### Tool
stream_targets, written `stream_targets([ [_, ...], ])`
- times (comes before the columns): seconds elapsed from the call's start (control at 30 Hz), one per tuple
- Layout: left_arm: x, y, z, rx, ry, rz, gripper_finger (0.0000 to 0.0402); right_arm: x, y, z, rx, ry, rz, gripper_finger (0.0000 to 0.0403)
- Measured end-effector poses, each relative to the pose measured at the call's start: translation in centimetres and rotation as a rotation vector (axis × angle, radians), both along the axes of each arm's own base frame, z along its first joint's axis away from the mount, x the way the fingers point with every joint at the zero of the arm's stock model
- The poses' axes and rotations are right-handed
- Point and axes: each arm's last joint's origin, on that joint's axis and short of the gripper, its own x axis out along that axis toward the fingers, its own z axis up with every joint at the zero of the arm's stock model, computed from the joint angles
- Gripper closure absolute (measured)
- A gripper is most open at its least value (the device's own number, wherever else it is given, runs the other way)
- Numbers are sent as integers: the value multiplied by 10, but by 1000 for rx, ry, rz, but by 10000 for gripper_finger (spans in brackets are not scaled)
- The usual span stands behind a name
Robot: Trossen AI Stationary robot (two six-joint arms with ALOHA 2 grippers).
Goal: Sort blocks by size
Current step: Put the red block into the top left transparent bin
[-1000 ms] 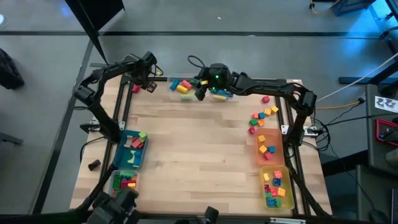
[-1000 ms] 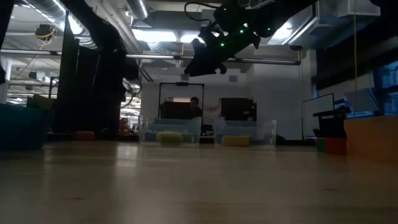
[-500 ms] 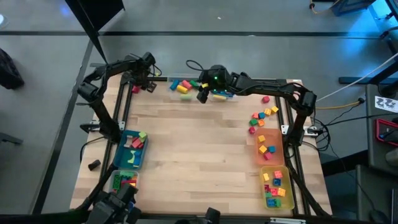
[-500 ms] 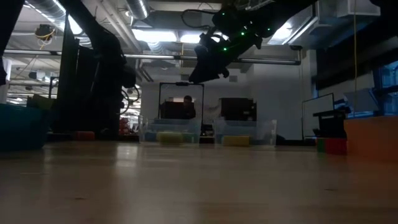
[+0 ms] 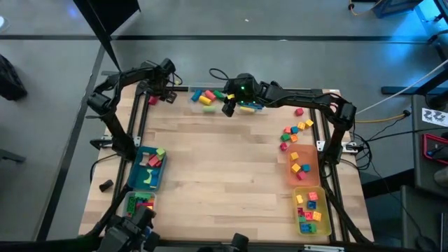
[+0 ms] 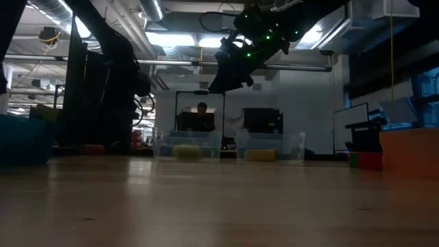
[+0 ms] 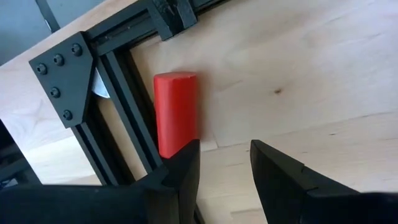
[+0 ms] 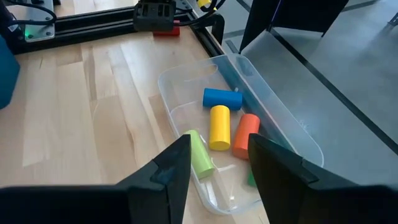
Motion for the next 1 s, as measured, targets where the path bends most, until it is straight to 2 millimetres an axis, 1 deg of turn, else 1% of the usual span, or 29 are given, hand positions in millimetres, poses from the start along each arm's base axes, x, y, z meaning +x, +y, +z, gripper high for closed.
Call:
stream_targets([
  [0.1, 0, -2, 3, -14, -4, -3, 270, 0, 0, 0, -1, 0, 0, 242],
  [0.23, 0, -4, 18, -72, -12, -3, 270, 0, 0, 0, -1, 0, 0, 242],
  [0.33, 1, -3, 23, -85, -36, -3, 270, 0, 0, 0, -1, -1, 0, 242],
  [0.5, 0, 2, 29, -64, -94, 58, 270, 0, 0, 0, -1, -1, 0, 242],
  [0.63, -1, 10, 40, -36, -168, 130, 270, 0, 0, 0, -1, -1, 0, 242],
  [0.73, -3, 17, 49, -13, -225, 142, 270, 0, 0, 0, -1, -1, 0, 242],
  [0.87, -1, 30, 61, 87, -276, 78, 270, 0, 0, 0, -1, -1, 0, 242],
  [1.0, 1, 38, 65, 142, -268, -102, 270, 0, 0, 0, 0, -1, 0, 242],
])
